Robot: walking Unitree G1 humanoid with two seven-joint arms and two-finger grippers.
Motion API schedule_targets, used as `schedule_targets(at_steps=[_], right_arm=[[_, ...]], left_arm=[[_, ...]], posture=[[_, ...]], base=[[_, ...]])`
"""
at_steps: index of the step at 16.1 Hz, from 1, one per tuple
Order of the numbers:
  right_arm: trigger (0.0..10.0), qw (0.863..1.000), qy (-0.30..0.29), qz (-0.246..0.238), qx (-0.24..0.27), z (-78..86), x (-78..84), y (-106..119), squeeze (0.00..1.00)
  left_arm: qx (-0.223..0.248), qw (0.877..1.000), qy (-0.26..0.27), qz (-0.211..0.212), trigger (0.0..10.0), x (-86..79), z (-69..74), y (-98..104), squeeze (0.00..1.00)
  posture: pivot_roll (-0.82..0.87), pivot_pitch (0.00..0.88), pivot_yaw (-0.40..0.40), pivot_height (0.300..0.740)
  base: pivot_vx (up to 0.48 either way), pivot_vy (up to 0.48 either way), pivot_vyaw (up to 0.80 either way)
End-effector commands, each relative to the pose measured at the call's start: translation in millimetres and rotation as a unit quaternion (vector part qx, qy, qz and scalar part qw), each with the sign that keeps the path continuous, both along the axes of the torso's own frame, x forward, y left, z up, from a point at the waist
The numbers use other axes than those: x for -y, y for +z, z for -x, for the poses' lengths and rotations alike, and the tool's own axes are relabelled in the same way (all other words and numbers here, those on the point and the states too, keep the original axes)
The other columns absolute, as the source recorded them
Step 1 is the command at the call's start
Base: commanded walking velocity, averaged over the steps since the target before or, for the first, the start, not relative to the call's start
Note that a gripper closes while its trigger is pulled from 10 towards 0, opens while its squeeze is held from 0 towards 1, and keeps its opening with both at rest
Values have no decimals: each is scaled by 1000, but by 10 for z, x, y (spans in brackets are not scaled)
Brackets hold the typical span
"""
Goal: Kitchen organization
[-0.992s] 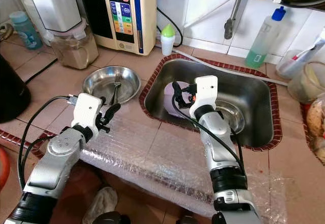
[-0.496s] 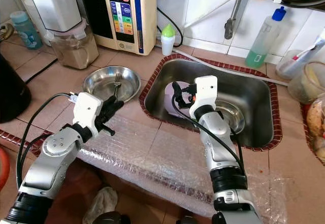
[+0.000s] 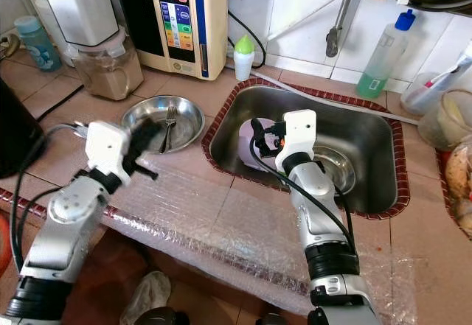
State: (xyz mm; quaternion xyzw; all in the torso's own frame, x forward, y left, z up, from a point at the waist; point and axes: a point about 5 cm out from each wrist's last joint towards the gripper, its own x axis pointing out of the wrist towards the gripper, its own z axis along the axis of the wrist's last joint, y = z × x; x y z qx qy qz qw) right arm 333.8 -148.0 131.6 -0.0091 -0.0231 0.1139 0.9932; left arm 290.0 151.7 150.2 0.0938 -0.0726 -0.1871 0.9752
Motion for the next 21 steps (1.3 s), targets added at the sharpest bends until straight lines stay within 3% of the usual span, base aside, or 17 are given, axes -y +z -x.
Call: schedule_targets(at_steps=[1,2,3,4,6,11,17,21], right_arm=[[10000,1000,2,4,9,-22,-7,52,0],[10000,1000,2,4,9,-20,-6,50,0],[10000,1000,2,4,9,-17,-5,49,0],[10000,1000,2,4,8,-8,-2,41,0],[10000,1000,6,5,3,8,-14,14,0],[10000,1000,12,10,7,-34,-22,52,0],[10000,1000,13,10,6,-23,-33,31,0],[10000,1000,11,9,8,-23,-33,45,0]], left_arm=[[16,1000,14,-1,0,-42,-7,40,0],[20,1000,17,4,0,-49,9,40,0],[24,999,22,8,7569,-55,33,31,4],[21,1000,0,17,10000,-9,113,-21,1000],[29,999,14,4,10000,-9,253,-165,1000],[37,999,32,14,10000,48,338,-254,1000],[42,999,23,0,10000,97,266,-314,1000],[38,999,24,-5,10000,219,126,-394,1000]], posture=[[0,0,-4,740],[0,0,-4,740],[0,0,-5,740],[4,0,-10,740],[5,0,-19,740],[6,0,-30,740],[3,0,-27,740],[-11,0,-20,740]], base=[[0,0,0],[0,0,0],[0,0,0],[0,0,0],[0,0,0],[0,0,0],[0,0,0],[0,0,0]])
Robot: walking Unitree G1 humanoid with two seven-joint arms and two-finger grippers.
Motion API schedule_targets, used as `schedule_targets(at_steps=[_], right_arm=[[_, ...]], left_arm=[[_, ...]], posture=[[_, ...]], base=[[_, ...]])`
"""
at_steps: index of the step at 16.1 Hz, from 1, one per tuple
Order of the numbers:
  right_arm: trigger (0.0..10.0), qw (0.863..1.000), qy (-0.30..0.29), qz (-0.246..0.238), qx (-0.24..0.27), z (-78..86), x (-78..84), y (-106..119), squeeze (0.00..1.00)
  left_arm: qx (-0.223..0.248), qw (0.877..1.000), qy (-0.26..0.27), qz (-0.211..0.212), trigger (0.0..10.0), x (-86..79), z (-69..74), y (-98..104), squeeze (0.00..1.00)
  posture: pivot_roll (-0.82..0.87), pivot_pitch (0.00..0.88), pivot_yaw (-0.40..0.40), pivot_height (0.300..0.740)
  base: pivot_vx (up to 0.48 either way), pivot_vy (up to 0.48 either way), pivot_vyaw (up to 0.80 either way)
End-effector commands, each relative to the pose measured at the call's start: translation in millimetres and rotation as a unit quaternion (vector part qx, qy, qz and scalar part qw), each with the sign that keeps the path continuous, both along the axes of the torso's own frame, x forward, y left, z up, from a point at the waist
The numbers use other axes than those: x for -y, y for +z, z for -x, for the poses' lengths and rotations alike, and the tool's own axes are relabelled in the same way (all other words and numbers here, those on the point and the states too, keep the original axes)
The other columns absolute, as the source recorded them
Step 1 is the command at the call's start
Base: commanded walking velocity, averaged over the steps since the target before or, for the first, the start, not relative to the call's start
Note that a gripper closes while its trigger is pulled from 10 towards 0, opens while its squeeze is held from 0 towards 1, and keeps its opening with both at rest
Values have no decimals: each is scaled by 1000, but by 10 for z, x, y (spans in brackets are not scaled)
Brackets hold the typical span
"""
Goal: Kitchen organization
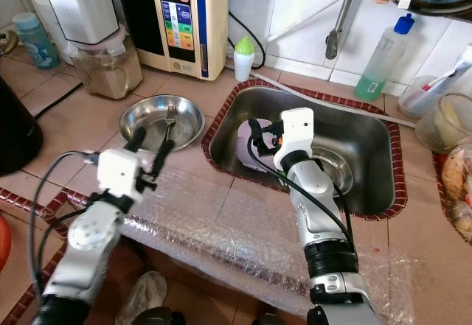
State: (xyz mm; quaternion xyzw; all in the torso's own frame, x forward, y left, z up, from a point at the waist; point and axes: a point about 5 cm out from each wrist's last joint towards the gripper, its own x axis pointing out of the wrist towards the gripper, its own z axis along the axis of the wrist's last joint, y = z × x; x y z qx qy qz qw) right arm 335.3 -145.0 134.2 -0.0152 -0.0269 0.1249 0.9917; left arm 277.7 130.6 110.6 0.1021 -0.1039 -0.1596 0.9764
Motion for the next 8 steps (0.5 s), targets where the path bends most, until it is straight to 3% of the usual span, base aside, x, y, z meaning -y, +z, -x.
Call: schedule_targets(at_steps=[1,3,5,7,8], right_arm=[[10000,1000,0,3,4,-6,-1,20,0],[10000,1000,1,4,6,-7,-1,37,0],[10000,1000,-1,4,5,-1,21,43,0],[10000,1000,0,5,2,6,22,27,0],[10000,1000,4,4,0,11,3,16,0]], left_arm=[[5,1000,-3,-6,10000,36,-20,-3,1000],[-16,1000,5,-4,10000,83,-126,-56,1000],[-57,997,40,44,10000,30,-215,-98,1000],[-74,996,31,48,10000,39,-223,-107,1000],[-89,994,24,59,8039,59,-227,-104,0]], posture=[[-13,0,-20,740],[-28,0,-16,740],[-31,0,-18,740],[-26,0,-22,740],[-20,0,-21,740]], base=[[0,0,0],[0,0,0],[0,0,0],[0,0,0],[0,0,0]])
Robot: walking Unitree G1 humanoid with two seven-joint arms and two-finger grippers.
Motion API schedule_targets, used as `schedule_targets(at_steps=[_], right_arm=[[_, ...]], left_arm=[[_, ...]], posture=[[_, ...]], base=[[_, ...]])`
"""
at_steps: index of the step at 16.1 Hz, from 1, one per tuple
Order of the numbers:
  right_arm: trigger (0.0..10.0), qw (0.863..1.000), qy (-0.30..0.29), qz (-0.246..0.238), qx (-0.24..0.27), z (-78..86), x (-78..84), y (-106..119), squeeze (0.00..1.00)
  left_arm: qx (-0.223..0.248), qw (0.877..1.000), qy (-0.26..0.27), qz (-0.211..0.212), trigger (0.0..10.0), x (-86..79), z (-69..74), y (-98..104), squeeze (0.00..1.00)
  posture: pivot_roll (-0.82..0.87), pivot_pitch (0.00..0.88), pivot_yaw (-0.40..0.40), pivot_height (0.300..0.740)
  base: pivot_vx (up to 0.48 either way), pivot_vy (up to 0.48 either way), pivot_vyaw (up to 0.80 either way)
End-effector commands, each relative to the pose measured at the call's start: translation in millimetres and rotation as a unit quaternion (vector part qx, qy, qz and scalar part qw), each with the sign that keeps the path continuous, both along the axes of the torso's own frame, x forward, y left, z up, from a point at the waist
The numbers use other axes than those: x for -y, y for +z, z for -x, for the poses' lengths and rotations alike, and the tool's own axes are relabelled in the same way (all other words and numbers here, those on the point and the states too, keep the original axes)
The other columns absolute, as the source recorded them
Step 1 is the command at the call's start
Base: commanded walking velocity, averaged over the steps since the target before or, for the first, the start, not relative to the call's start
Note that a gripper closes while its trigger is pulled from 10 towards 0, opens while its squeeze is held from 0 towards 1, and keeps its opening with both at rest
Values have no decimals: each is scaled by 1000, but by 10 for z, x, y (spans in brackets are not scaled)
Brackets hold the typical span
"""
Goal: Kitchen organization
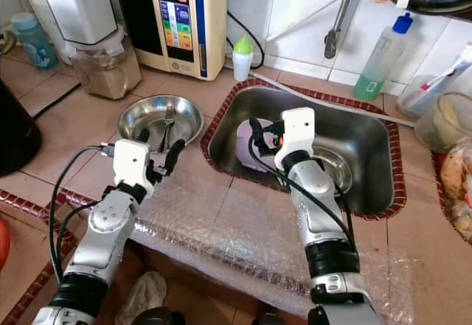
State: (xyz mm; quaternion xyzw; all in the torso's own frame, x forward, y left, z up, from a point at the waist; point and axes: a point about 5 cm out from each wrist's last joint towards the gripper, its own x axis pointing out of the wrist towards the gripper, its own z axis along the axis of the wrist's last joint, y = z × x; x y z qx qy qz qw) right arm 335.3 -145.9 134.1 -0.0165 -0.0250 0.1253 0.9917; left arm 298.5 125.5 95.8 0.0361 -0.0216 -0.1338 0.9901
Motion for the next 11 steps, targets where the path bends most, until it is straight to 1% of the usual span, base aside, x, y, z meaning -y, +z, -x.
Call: schedule_targets(at_steps=[1,2,3,5,6,7,8,9,10,11], right_arm=[[10000,1000,6,2,2,10,-13,20,0],[10000,1000,7,2,3,7,-17,25,0],[10000,1000,3,0,3,-19,-5,30,0],[10000,1000,-6,-7,6,-51,15,51,0],[10000,1000,-9,-7,9,-54,8,58,0],[10000,1000,-12,-11,11,-53,-1,76,0],[10000,1000,-8,-9,18,-52,-24,113,0],[10000,1000,-6,-7,19,-51,-25,117,0],[10000,1000,-8,-4,20,-60,4,117,0],[10000,1000,-19,-5,19,-62,58,106,0]], left_arm=[[-3,1000,-10,6,6941,21,-16,51,0],[-4,1000,-10,8,6118,29,-16,62,0],[-9,1000,-17,19,0,64,-15,107,0],[-21,998,-50,23,0,173,1,169,0],[-26,997,-64,20,0,198,5,174,0],[-21,997,-75,11,0,210,-13,208,0],[-9,996,-84,-6,78,217,-50,290,0],[-8,996,-85,-7,78,221,-54,306,0],[-8,996,-87,-11,8824,233,-53,375,0],[-17,996,-82,-11,10000,224,-23,393,0]], posture=[[-15,0,-18,740],[-13,0,-16,740],[-5,0,-3,740],[-17,0,16,740],[-18,0,16,740],[-28,0,20,740],[-27,0,26,740],[-27,0,26,740],[-39,0,36,740],[-43,0,39,740]], base=[[0,0,0],[0,0,0],[0,0,0],[0,0,0],[0,0,0],[0,0,0],[0,0,0],[0,0,0],[0,0,0],[0,0,0]])
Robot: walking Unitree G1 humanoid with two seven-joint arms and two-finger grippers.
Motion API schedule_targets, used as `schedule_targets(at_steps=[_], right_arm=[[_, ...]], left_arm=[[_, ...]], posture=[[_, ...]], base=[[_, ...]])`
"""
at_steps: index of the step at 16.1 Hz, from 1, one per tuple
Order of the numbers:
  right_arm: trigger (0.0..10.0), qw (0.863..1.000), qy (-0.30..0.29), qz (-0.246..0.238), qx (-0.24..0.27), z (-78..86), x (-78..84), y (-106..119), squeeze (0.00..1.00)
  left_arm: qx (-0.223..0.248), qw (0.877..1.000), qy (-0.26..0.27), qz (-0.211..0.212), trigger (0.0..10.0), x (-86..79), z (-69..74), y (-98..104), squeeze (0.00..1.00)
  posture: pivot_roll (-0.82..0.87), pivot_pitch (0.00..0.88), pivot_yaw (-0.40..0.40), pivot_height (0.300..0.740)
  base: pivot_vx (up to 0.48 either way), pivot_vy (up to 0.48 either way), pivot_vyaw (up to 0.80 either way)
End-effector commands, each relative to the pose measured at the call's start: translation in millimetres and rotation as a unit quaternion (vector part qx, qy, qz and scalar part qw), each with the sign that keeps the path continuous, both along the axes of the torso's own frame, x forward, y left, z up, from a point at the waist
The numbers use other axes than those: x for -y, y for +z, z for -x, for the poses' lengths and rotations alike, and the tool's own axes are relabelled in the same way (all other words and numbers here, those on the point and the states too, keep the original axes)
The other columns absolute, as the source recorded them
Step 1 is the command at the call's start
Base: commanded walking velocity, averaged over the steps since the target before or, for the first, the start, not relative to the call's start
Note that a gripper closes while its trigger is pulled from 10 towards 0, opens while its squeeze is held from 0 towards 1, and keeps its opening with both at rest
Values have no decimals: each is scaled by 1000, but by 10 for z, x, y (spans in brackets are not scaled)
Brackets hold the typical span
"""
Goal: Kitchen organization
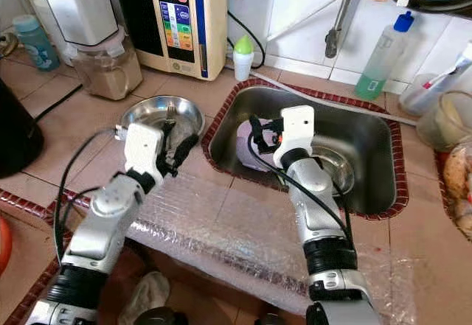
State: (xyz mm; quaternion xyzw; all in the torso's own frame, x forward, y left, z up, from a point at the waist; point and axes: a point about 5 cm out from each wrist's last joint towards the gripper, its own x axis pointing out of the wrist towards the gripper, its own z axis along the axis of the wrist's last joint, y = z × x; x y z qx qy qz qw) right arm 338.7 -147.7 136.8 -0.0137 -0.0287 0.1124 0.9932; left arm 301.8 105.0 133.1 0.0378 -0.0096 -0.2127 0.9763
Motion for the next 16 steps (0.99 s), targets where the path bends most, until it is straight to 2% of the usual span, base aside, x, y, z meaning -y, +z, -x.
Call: schedule_targets(at_steps=[1,4,5,7,9,13,14,15,16], right_arm=[[10000,1000,-12,-2,17,-17,58,91,0],[10000,1000,-9,0,14,18,23,63,0],[10000,1000,-2,-1,10,19,-10,40,0],[10000,1000,14,-2,6,1,-100,20,0],[10000,999,37,3,3,3,-182,8,0],[10000,999,42,8,-15,139,-169,-149,0],[10000,999,44,9,-22,197,-168,-202,0],[10000,999,44,9,-22,197,-168,-202,0],[10000,998,46,10,-30,271,-165,-264,0]], left_arm=[[-3,1000,1,-7,10000,-6,58,35,0],[30,999,6,-18,10000,-73,201,80,0],[33,999,14,-18,10000,-107,247,54,992],[24,999,26,-13,10000,-160,313,-39,1000],[-3,998,63,17,10000,-218,357,-106,1000],[-18,998,64,2,10000,-208,439,-271,1000],[-18,998,66,0,10000,-217,449,-295,525],[-18,998,66,0,10000,-217,449,-295,525],[-20,998,67,-6,10000,-219,451,-333,314]], posture=[[-51,0,40,740],[-42,0,25,740],[-35,0,23,740],[-14,0,2,740],[0,0,-12,740],[19,0,-41,740],[17,0,-42,740],[17,0,-42,740],[15,0,-44,740]], base=[[0,0,0],[0,0,0],[0,0,0],[0,0,0],[0,0,0],[0,0,0],[0,0,0],[0,0,0],[0,0,0]])
